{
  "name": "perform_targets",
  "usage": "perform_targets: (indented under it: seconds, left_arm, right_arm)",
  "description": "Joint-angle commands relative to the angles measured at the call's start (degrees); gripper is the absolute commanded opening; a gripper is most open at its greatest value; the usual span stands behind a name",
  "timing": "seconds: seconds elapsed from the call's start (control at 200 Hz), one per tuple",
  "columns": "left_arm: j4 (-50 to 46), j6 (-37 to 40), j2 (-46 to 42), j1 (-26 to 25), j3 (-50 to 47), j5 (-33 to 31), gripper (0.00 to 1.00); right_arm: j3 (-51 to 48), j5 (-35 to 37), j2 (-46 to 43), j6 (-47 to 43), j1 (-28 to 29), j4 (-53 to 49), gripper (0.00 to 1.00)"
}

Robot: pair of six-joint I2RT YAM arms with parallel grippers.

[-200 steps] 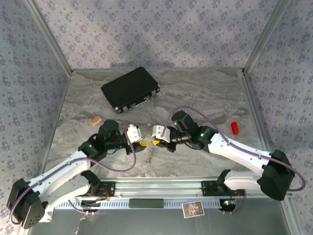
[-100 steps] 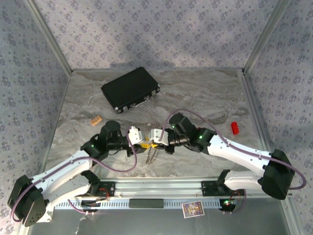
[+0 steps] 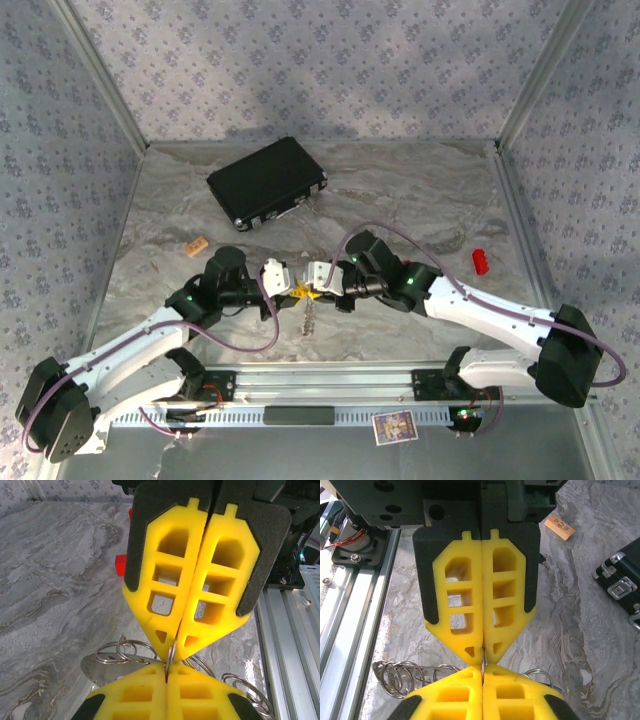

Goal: Put the keys on the keyring

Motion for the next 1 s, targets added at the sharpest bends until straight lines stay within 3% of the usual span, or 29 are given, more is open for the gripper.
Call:
perform_targets:
  seconds: [0.0,0.115,0.27,0.38,0.615,0.994]
  left_arm:
    - [4.41,-0.26,-1.11,-0.54,-0.67,3.0,0.0]
    - [5.48,-0.12,-2.26,-0.86,-1.71,0.01,0.0]
    - [1.12,4.44,-3.12,-3.15,-1.29,-8.79,0.0]
    - [0.86,6.73,-3.2,-4.68,-1.43,-11.67,0.0]
    - [3.21,7.99,-3.01,-6.13,-1.93,-12.41,0.0]
    - [7.12,5.36,-4.47,-6.4,-3.82,-10.41,0.0]
  right_arm:
    - [-1.73,1.26,-1.21,0.94,-0.77,2.0,0.23]
    - [-2.37,2.75,-2.3,0.44,-2.02,-0.95,0.29]
    - [-0.93,6.17,-3.91,-2.24,-1.3,-8.12,0.3]
    - [-0.69,7.61,-4.56,-3.07,-0.55,-9.37,0.27]
    - [-3.2,6.11,-6.06,-2.47,0.25,-3.43,0.23]
    - [-4.29,5.95,-5.16,-1.86,1.48,2.18,0.24]
